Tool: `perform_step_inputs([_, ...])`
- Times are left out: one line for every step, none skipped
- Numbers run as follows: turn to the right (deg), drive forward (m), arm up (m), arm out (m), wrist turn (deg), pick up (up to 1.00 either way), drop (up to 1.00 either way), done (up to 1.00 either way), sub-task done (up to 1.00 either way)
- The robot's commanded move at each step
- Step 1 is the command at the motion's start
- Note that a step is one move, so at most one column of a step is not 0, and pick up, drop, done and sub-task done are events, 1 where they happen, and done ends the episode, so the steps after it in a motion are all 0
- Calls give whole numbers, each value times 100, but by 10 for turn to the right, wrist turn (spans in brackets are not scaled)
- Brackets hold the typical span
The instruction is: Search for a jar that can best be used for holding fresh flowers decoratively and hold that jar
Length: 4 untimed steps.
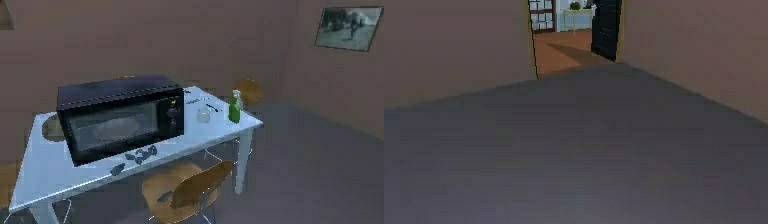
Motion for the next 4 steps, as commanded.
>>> perform_step_inputs([450,0,0,0,0,0,0,0,0])
perform_step_inputs([420,0,0,0,0,0,0,0,0])
perform_step_inputs([0,100,0,0,0,0,0,0,0])
perform_step_inputs([0,100,0,0,0,0,0,0,0])
